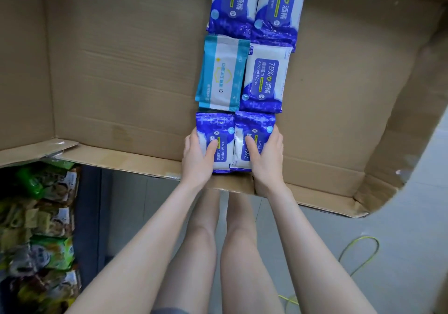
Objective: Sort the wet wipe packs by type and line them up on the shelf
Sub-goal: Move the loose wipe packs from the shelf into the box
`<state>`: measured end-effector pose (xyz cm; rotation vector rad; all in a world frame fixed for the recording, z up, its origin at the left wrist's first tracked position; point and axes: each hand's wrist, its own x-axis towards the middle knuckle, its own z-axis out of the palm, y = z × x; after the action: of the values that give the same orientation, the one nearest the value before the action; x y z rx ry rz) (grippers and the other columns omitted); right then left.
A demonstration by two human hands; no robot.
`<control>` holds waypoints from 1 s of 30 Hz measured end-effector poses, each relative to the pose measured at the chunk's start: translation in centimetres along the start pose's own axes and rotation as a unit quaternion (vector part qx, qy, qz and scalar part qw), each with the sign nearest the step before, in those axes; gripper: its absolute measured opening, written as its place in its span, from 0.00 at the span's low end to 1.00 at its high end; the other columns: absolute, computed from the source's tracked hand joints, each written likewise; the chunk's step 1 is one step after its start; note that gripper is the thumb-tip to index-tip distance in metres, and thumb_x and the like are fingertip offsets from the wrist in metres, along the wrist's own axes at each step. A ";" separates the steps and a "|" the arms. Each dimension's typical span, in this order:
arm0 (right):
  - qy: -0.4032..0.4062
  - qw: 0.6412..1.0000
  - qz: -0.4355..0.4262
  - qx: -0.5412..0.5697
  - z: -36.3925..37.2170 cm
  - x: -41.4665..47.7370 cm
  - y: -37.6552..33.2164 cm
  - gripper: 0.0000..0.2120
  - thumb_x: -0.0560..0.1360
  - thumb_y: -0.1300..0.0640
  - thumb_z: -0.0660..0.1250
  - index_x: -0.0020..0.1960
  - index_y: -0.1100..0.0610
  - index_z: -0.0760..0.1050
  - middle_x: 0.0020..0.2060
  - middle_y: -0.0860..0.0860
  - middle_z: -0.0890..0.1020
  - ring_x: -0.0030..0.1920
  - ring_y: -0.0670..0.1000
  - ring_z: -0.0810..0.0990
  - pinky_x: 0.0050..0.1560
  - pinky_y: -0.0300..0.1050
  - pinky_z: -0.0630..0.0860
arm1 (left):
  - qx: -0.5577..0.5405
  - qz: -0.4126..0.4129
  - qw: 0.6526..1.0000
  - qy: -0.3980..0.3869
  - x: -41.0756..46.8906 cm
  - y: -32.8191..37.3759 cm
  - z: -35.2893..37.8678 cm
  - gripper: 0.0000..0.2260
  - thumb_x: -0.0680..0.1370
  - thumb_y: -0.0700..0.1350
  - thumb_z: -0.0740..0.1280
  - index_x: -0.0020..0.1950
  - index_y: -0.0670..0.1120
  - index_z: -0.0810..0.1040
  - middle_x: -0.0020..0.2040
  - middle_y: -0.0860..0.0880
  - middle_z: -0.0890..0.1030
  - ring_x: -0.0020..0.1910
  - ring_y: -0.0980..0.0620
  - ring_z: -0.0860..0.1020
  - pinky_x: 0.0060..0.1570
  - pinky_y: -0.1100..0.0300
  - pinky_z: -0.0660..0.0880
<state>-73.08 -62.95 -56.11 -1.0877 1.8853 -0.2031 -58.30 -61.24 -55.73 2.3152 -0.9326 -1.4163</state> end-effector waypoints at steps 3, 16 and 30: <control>-0.047 0.997 0.030 -0.049 -1.7 -0.5 -1.0 0.30 0.77 0.46 0.62 0.73 0.56 0.57 0.66 0.54 0.70 0.66 0.57 0.67 0.64 0.59 0.65 | 0.011 -0.018 0.999 -0.027 -0.2 0.7 -1.6 0.22 0.78 0.45 0.65 0.71 0.46 0.67 0.63 0.46 0.76 0.62 0.48 0.73 0.62 0.55 0.68; -0.093 0.948 -0.241 -0.184 -11.7 -13.1 -13.8 0.18 0.79 0.53 0.62 0.65 0.60 0.71 0.62 0.55 0.75 0.62 0.57 0.72 0.61 0.50 0.67 | 0.066 0.115 0.989 0.058 -15.4 9.7 -14.8 0.17 0.80 0.44 0.63 0.68 0.43 0.72 0.64 0.45 0.75 0.63 0.48 0.71 0.61 0.59 0.65; -0.129 0.753 -0.610 -0.210 -11.6 -33.9 -27.5 0.13 0.78 0.55 0.64 0.61 0.57 0.75 0.61 0.53 0.77 0.60 0.55 0.74 0.60 0.48 0.70 | -0.025 0.121 0.920 0.373 -38.0 4.3 -27.4 0.14 0.80 0.47 0.62 0.65 0.48 0.74 0.60 0.54 0.75 0.60 0.56 0.70 0.56 0.67 0.62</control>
<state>-59.24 -57.12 -13.54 -2.4063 0.7044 -0.3305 -48.07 -42.63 -13.78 2.2947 -0.8662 -0.3754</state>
